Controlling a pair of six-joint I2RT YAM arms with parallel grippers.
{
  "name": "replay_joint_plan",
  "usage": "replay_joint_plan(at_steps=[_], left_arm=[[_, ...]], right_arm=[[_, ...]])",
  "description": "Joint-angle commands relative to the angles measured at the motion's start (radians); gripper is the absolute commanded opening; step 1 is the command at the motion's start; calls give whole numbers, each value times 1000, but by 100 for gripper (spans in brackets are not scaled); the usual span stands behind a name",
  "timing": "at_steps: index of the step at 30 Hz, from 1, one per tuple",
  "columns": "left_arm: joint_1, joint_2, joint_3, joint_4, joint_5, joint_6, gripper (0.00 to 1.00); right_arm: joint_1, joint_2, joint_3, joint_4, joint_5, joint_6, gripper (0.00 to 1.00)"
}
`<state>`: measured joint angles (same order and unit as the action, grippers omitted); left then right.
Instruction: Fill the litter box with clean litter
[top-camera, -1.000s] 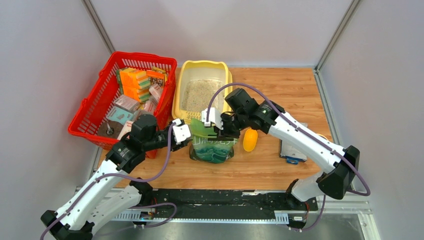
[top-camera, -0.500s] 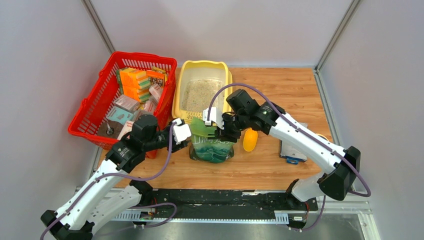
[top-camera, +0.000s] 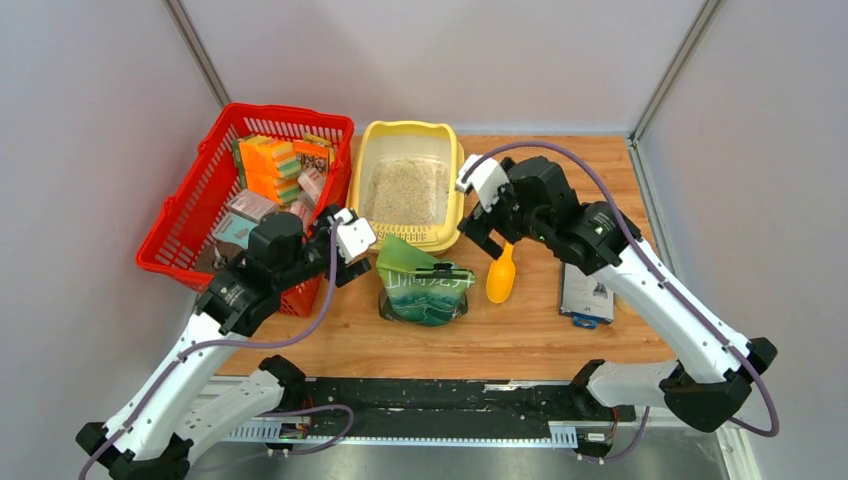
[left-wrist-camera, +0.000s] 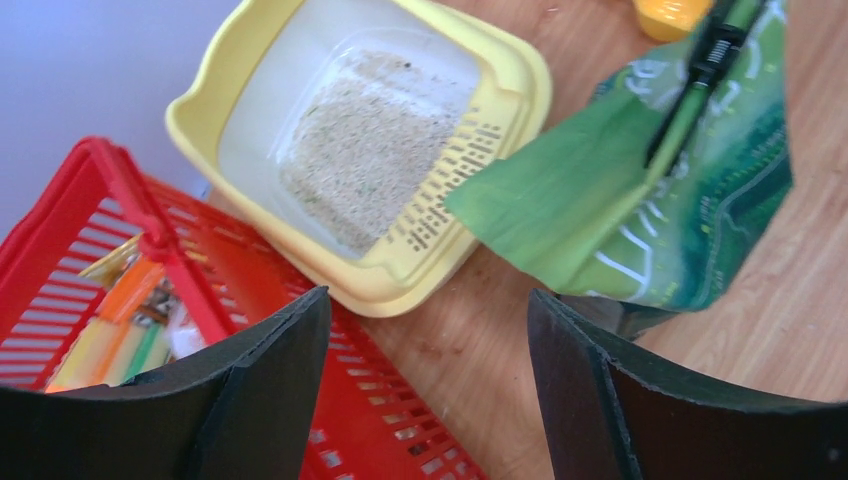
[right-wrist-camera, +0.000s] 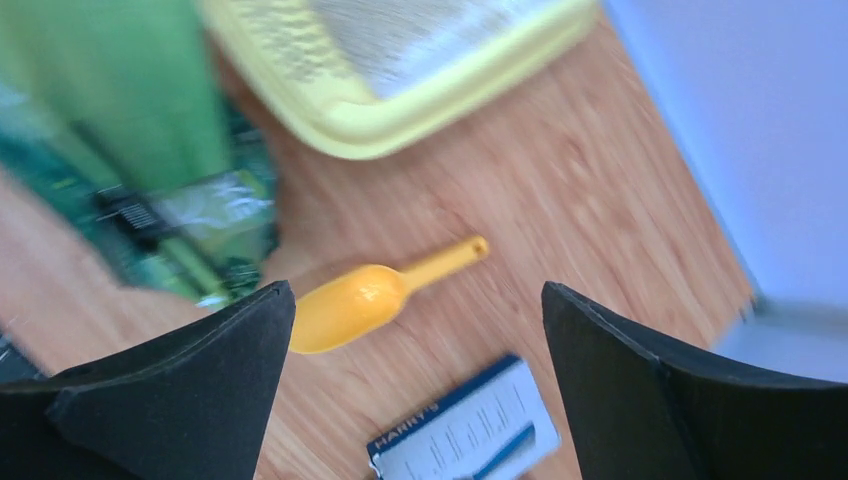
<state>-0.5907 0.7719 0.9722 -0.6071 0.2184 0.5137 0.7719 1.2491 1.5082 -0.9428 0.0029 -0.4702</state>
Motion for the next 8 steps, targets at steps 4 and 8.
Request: replay_joint_plan(at_steps=[4, 8], left_arm=[[71, 107, 154, 14, -143, -99, 79], [81, 132, 174, 41, -148, -125, 80]], right_arm=[[-23, 9, -81, 209, 600, 263, 100], [-34, 10, -74, 266, 631, 263, 100]])
